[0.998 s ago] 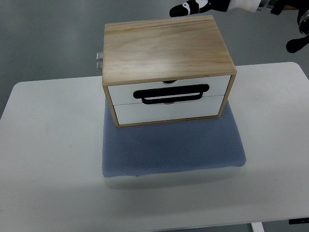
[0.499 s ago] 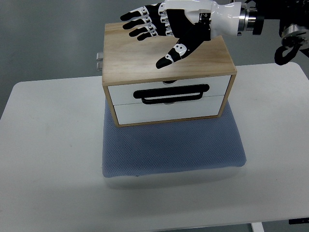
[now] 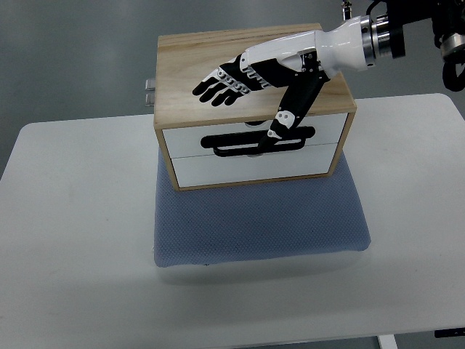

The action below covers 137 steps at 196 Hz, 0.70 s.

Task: Open wood drawer with right hand
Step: 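Swing the right hand over the box and lower it toward the upper drawer handle, then hook the right hand fingers around the black handle of the upper drawer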

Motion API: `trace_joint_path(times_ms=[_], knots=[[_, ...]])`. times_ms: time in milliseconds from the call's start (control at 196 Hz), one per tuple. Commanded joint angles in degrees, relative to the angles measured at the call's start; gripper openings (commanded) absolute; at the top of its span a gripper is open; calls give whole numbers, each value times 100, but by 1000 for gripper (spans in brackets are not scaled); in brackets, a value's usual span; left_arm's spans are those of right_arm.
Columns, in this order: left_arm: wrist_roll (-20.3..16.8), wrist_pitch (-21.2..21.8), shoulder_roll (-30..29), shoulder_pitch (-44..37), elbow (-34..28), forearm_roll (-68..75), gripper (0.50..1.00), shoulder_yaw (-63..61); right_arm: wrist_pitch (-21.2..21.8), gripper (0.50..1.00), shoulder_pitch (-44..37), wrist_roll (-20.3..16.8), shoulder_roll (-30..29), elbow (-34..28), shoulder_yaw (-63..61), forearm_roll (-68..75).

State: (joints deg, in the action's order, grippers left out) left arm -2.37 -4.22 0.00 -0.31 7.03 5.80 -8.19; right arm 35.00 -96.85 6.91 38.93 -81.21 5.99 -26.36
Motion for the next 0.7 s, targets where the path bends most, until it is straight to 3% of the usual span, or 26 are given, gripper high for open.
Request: trace_joint_path(times_ms=[0,285,693], knots=[[0,0,0,-4,0,0,1000,1,-20,932,-387,-14,-61,-132,622,0],[0,0,0,-4,0,0,1000,1,-705,901,-1011,-50,-351,-343,1510,26],[0,0,0,-4,0,0,1000,-7,-1672,868,-1328,-621,-729,-589,2081,729]])
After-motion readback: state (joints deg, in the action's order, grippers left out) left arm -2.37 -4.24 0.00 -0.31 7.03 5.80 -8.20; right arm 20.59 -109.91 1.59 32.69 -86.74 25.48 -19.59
